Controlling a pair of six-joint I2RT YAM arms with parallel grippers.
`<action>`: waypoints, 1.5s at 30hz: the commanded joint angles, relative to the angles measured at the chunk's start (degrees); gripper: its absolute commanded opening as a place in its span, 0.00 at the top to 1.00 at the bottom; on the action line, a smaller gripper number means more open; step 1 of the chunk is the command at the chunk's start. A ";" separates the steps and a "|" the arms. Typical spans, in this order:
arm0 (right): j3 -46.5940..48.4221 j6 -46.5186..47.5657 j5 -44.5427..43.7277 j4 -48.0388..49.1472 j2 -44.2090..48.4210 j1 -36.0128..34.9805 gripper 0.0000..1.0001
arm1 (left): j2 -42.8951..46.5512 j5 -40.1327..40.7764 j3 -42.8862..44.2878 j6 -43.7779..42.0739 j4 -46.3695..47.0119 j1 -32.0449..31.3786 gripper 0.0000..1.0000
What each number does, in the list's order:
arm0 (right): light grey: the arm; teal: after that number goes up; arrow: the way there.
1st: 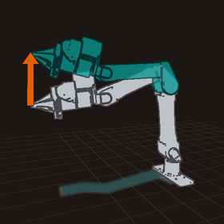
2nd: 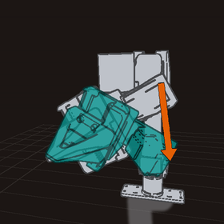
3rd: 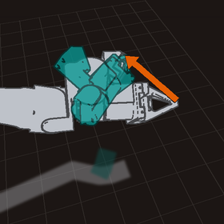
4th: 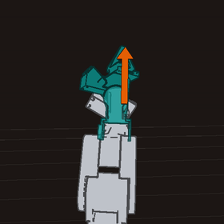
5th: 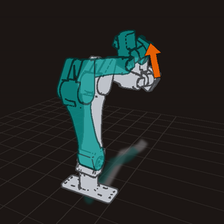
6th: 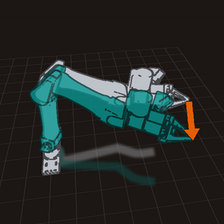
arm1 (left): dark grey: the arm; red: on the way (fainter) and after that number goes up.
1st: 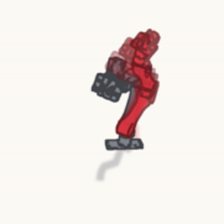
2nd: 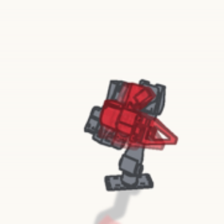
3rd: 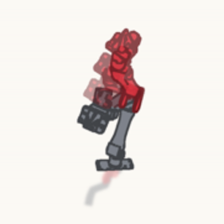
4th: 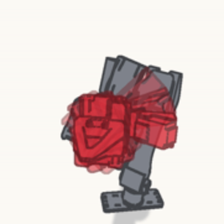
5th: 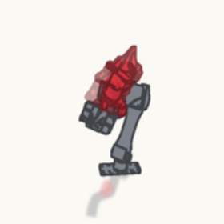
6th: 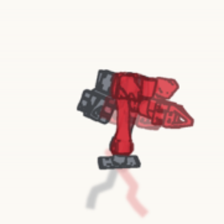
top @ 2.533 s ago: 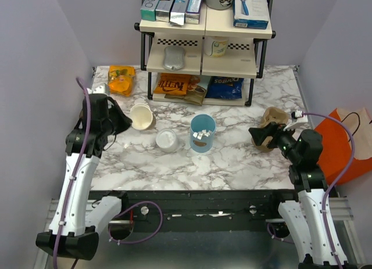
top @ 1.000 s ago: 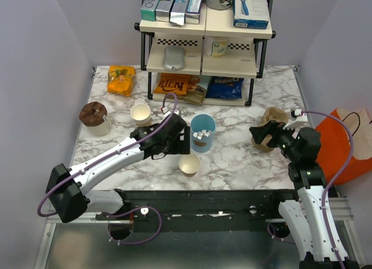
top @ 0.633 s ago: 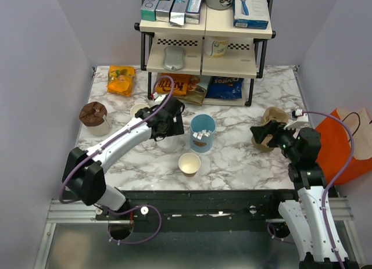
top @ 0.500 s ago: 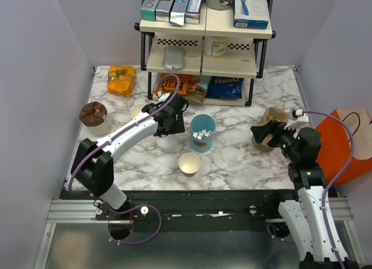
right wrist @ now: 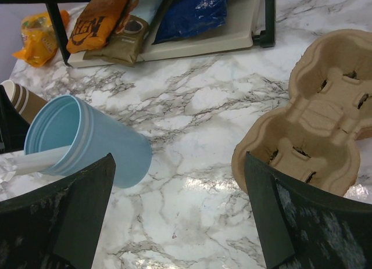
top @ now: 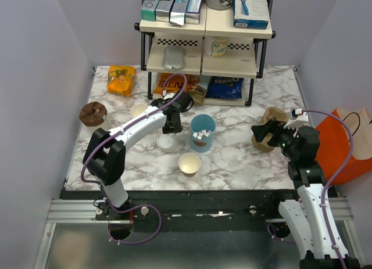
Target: Pack the takeout coffee
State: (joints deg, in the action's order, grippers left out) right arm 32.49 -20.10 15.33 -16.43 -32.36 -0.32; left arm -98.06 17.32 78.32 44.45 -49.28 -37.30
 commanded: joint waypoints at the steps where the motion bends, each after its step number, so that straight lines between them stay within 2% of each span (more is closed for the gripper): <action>1: -0.76 -0.47 -1.01 -0.10 -0.16 0.05 0.00 | -1.34 0.87 1.30 0.64 -1.17 -0.14 0.63; 6: -0.94 -0.56 -0.83 -0.10 -0.16 0.14 0.00 | -1.96 -1.15 1.22 0.55 0.06 -0.14 0.66; 25: -1.11 -0.56 -0.83 0.17 -0.51 0.05 0.00 | -1.96 -2.29 1.92 1.26 0.32 -0.14 0.65; 33: -1.03 -0.56 -0.83 0.25 -0.34 0.05 0.00 | -2.57 -1.50 2.36 1.78 -0.47 -0.14 0.74; 45: -1.11 -0.56 -0.74 0.17 -0.34 0.05 0.00 | -3.54 -0.89 2.71 2.31 -1.26 -0.14 0.76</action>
State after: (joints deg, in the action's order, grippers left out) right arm 32.27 -20.12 15.25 -16.38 -32.73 -0.32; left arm -100.73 15.44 79.29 45.80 -49.47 -37.30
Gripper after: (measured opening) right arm 0.998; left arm 0.252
